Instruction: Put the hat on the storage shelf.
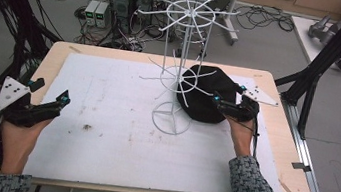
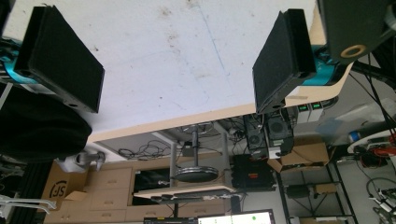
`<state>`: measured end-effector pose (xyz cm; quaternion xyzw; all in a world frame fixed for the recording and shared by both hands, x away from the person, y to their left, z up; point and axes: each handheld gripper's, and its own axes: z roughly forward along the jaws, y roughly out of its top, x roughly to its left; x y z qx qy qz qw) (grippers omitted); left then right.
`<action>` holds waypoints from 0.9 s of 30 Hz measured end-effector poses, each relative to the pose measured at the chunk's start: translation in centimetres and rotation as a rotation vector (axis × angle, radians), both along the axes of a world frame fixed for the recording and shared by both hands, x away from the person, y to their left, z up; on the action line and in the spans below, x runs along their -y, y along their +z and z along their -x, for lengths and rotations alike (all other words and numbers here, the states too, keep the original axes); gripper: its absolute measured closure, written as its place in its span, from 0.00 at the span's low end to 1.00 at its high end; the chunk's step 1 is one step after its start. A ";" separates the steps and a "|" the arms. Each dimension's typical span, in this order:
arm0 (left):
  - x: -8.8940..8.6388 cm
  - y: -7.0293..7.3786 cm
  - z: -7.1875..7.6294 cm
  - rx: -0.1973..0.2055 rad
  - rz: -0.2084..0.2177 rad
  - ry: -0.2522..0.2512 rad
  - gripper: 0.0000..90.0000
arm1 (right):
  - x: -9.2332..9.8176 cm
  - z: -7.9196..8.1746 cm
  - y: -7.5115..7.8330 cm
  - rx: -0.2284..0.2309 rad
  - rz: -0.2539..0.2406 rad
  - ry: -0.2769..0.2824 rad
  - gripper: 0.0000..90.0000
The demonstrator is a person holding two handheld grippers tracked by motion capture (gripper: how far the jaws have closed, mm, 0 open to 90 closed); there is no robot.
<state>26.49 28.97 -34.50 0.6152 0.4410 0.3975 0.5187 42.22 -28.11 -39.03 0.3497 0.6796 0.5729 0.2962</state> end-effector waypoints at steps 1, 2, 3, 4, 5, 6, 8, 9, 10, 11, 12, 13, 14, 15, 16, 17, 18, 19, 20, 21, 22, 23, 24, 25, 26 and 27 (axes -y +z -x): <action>0.0 0.0 0.1 0.002 0.000 0.001 0.19 | -0.1 -0.2 -0.2 0.001 0.007 0.002 0.13; -0.1 0.0 0.3 0.003 -0.004 0.003 0.19 | -0.3 -0.4 -0.4 0.002 0.018 0.002 0.13; -0.2 0.0 0.4 0.002 -0.005 0.006 0.19 | -0.6 -0.8 -0.9 -0.008 0.032 0.003 0.13; -0.2 0.0 0.5 0.003 -0.001 0.009 0.19 | -0.6 -0.8 -0.9 -0.008 0.032 0.003 0.13; -0.3 0.0 0.6 0.003 0.000 0.012 0.19 | -0.7 -0.9 -1.1 -0.009 0.033 0.008 0.13; -0.5 0.0 0.7 0.005 0.001 0.016 0.19 | -1.1 -1.2 -1.4 -0.019 0.051 0.016 0.13; -0.7 0.1 1.0 0.007 0.007 0.021 0.19 | -1.3 -1.3 -1.5 -0.025 0.059 0.019 0.13; -0.7 0.1 1.1 0.009 0.008 0.021 0.19 | -1.7 -1.6 -1.7 -0.032 0.084 0.025 0.13; -0.8 0.1 1.1 0.008 0.008 0.023 0.19 | -1.7 -1.6 -1.7 -0.032 0.084 0.025 0.13; -0.8 0.1 1.2 0.008 0.006 0.021 0.19 | -1.9 -1.6 -1.8 -0.039 0.089 0.028 0.13; -0.8 0.1 1.2 0.007 0.006 0.020 0.19 | -2.1 -1.7 -2.0 -0.049 0.095 0.030 0.14; -0.8 0.1 1.3 0.007 0.005 0.018 0.19 | -2.4 -2.0 -2.3 -0.054 0.128 0.034 0.17; -0.8 0.0 1.3 0.007 0.006 0.016 0.19 | -2.4 -2.0 -2.3 -0.054 0.128 0.034 0.17; -0.9 0.0 1.4 0.006 0.002 0.013 0.19 | -2.4 -2.1 -2.5 -0.055 0.133 0.035 0.17; -0.9 0.0 1.4 0.008 0.002 0.012 0.19 | -2.5 -2.2 -2.7 -0.064 0.139 0.035 0.18; -0.9 0.0 1.5 0.007 0.000 0.011 0.19 | -2.5 -2.3 -2.8 -0.063 0.143 0.032 0.21; -1.0 0.0 1.5 0.007 0.001 0.014 0.19 | -2.5 -2.4 -2.8 -0.063 0.153 0.031 0.23; -1.0 0.0 1.6 0.008 0.001 0.014 0.19 | -2.5 -2.4 -2.9 -0.067 0.161 0.025 0.24; -1.1 0.0 1.7 0.008 0.004 0.018 0.19 | -2.5 -2.5 -3.0 -0.068 0.167 0.025 0.26; -1.1 0.0 1.7 0.008 0.003 0.019 0.19 | -2.5 -2.6 -3.0 -0.073 0.171 0.024 0.30; -1.2 0.0 1.8 0.008 0.004 0.021 0.19 | -2.5 -2.6 -3.0 -0.076 0.187 0.010 0.36; -1.2 0.0 1.8 0.008 0.004 0.021 0.19 | -2.5 -2.6 -3.0 -0.078 0.189 0.008 0.38; -1.2 0.0 1.8 0.008 0.003 0.020 0.19 | -2.5 -2.6 -3.0 -0.078 0.189 0.008 0.38; -1.2 0.0 1.8 0.009 0.005 0.020 0.19 | -2.4 -2.6 -3.0 -0.080 0.192 0.002 0.42; -1.2 0.0 1.9 0.009 0.005 0.021 0.19 | -2.4 -2.6 -3.0 -0.082 0.199 0.012 0.52; -1.2 0.0 1.9 0.009 0.006 0.022 0.19 | -2.4 -2.6 -3.0 -0.082 0.199 0.012 0.52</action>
